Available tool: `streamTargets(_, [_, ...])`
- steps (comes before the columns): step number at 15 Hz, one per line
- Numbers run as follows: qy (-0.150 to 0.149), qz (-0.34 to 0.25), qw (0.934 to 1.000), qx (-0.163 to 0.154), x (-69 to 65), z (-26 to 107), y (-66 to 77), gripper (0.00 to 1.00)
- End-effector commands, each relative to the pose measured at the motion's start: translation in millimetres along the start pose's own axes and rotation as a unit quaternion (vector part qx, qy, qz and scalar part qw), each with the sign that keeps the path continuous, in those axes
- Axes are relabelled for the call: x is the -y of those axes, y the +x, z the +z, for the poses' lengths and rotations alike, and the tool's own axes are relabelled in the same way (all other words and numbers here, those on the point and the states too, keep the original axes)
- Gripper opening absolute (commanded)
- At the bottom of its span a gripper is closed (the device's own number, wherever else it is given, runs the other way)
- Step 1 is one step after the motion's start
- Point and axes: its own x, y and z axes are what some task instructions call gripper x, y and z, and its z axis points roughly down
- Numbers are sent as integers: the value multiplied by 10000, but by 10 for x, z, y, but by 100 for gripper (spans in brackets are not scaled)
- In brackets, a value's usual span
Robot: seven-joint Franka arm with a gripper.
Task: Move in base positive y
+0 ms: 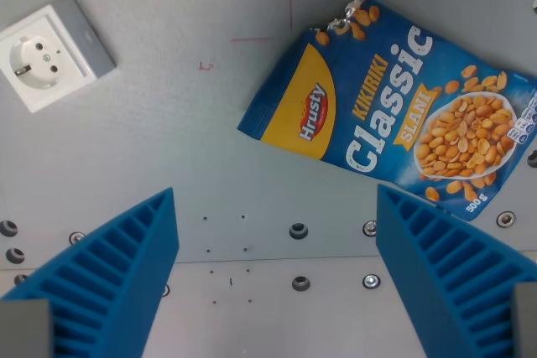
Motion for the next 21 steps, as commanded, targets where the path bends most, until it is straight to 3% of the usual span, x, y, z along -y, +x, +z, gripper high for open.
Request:
streamTargets(1, [-1,-2,10000,-21,50,-20,-2,100])
streamTargets(21, [-1,-2,10000,-21,1050,-16,14,100])
